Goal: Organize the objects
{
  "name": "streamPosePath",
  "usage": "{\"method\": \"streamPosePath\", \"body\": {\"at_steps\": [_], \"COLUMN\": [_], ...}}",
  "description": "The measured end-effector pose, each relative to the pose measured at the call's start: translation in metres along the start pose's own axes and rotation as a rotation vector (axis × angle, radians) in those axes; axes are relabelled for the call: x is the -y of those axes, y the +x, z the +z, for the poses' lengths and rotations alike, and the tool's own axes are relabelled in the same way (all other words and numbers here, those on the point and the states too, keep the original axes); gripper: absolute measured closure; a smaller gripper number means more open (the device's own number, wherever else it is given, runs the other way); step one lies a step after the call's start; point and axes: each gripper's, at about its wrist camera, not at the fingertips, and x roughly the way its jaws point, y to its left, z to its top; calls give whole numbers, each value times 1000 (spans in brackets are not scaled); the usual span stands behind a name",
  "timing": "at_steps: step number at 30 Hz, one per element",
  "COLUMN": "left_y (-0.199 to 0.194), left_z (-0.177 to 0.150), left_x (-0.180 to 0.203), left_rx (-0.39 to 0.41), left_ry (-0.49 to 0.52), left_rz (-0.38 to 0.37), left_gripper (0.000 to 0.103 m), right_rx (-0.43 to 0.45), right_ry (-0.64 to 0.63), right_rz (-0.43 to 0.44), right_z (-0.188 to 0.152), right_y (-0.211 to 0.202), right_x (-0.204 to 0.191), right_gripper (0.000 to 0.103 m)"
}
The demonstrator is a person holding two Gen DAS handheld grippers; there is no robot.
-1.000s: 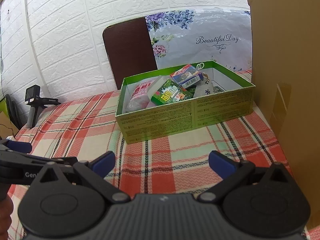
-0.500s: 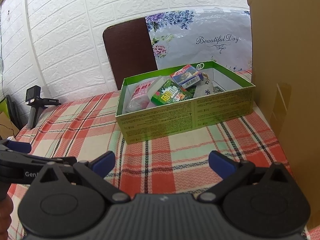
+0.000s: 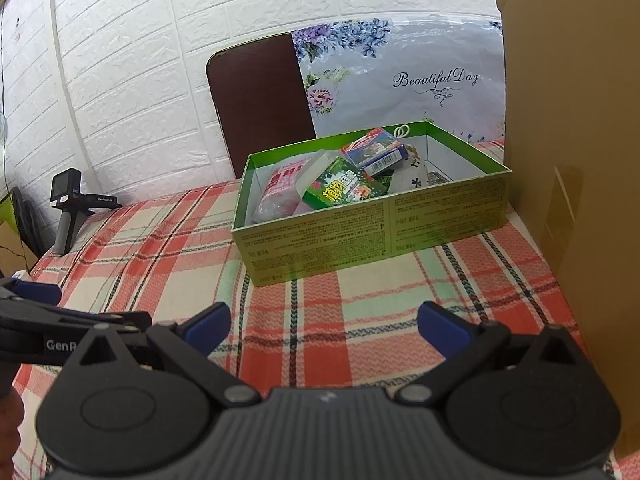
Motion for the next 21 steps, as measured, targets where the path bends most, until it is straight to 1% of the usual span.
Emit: {"method": "streamPosePath", "body": {"at_steps": [7,13,18,21], "left_y": [-1,-2,-9,-11], "left_z": [3,2,2,4], "left_x": [-2,-4,-6,-9], "left_rx": [5,8,47,59], "left_ry": [-7,-16,-17,-32], "left_rz": [1,-8,-4,-17], "left_gripper": [0,0,0,0], "right_rx": [13,41,53,55], "right_ry": [-8,-5,0,-3], "right_rz": [3,9,8,7], "right_z": [2,2,3,2], "right_y": [-2,-6,-9,-10], "right_x": [-4,-3,-3,-5], "right_gripper": [0,0,0,0]}}
